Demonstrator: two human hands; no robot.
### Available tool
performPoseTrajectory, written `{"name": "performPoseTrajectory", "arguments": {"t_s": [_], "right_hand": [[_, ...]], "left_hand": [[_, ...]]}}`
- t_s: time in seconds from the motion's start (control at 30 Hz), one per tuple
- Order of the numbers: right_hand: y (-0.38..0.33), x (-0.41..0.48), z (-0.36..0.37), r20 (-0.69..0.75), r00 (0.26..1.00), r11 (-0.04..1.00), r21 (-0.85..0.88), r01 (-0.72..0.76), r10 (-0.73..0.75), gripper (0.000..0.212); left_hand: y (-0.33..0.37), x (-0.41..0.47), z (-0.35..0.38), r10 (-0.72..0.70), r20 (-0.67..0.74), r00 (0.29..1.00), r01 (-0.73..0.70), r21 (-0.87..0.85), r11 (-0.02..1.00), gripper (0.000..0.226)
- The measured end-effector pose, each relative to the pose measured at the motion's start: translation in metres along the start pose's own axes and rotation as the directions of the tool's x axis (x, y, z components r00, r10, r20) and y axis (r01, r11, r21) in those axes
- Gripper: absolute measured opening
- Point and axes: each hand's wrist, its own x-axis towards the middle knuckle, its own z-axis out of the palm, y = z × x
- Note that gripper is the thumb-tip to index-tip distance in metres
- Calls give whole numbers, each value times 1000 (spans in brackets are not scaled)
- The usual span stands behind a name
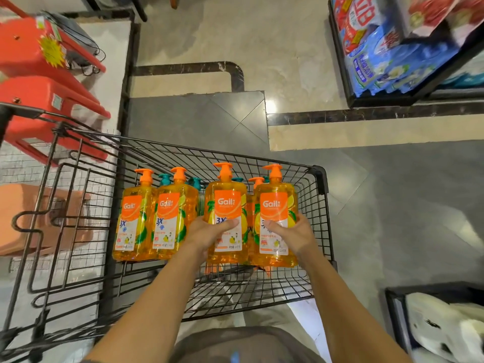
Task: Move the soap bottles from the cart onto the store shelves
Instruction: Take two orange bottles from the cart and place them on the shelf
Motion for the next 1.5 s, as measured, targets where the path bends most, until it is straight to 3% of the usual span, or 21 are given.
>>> {"name": "performPoseTrajectory", "arguments": {"t_s": [0.1, 0.23, 0.33, 0.4, 0.47, 0.53, 0.67, 0.87, 1.03, 1.23, 1.5], "right_hand": [[-1, -19, -14, -29, 1000, 1000, 2, 13, -13, 37], [-12, -52, -29, -114, 991, 996, 38, 77, -73, 49], [-22, -88, -37, -203, 965, 978, 89, 189, -168, 62], [-30, -120, -40, -292, 934, 955, 144, 258, -208, 72], [-36, -150, -44, -376, 891, 924, 176, 339, -255, 66], [-45, -186, -48, -479, 829, 896, 169, 411, -290, 62], [-58, -265, -62, -663, 668, 825, 134, 549, -337, 87], [-66, -396, -102, -843, 372, 713, -20, 701, -389, 91], [-44, -493, -136, -919, 125, 627, -151, 764, -374, 93], [21, -607, -167, -938, -76, 590, -274, 760, -338, 95], [135, -736, -228, -923, -256, 607, -382, 697, -287, 96]], "left_hand": [[-3, -11, -7, 61, -2, 998, -61, -27, 998, 88], [10, -34, -18, 187, 76, 979, -187, -11, 982, 119], [29, -59, -21, 287, 197, 937, -295, 12, 955, 107], [46, -77, -19, 360, 283, 889, -382, 25, 924, 82], [64, -99, -14, 441, 354, 825, -472, 0, 882, 65], [83, -126, -8, 498, 419, 760, -534, -36, 845, 74], [114, -188, 6, 613, 525, 590, -656, -132, 743, 109], [145, -302, 48, 679, 706, 201, -765, -320, 559, 106], [134, -399, 94, 659, 750, -61, -776, -450, 441, 100], [74, -504, 154, 589, 762, -270, -756, -547, 361, 109], [-49, -620, 234, 533, 742, -406, -722, -618, 311, 78]]}}
